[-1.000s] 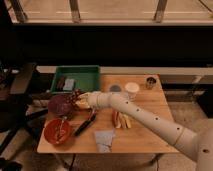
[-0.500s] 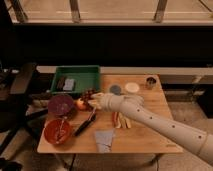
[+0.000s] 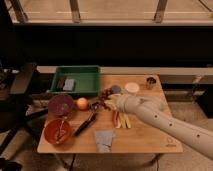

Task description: Place grapes in paper cup

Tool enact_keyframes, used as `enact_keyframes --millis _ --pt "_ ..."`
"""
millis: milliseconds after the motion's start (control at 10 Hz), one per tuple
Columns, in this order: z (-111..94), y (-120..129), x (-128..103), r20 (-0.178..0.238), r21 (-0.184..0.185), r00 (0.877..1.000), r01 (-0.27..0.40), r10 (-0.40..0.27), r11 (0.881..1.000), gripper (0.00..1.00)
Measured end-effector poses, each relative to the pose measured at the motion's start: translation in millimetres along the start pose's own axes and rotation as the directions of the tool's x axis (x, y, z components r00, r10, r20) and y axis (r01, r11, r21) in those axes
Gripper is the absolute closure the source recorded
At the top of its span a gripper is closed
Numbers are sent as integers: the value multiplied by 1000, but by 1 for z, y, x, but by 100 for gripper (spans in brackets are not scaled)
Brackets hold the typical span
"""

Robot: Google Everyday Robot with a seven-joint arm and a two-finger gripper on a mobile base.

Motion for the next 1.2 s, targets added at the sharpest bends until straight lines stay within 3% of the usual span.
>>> enact_keyframes --millis 800,900,1000,1200 --pt "-1 0 3 -19 -7 1000 -14 13 1000 100" --pt "-3 -2 10 -56 -4 998 -17 16 1000 100" --pt "-3 -2 18 -122 2 992 -21 21 1000 100" --pt "-11 -8 37 -265 25 963 -52 57 998 100"
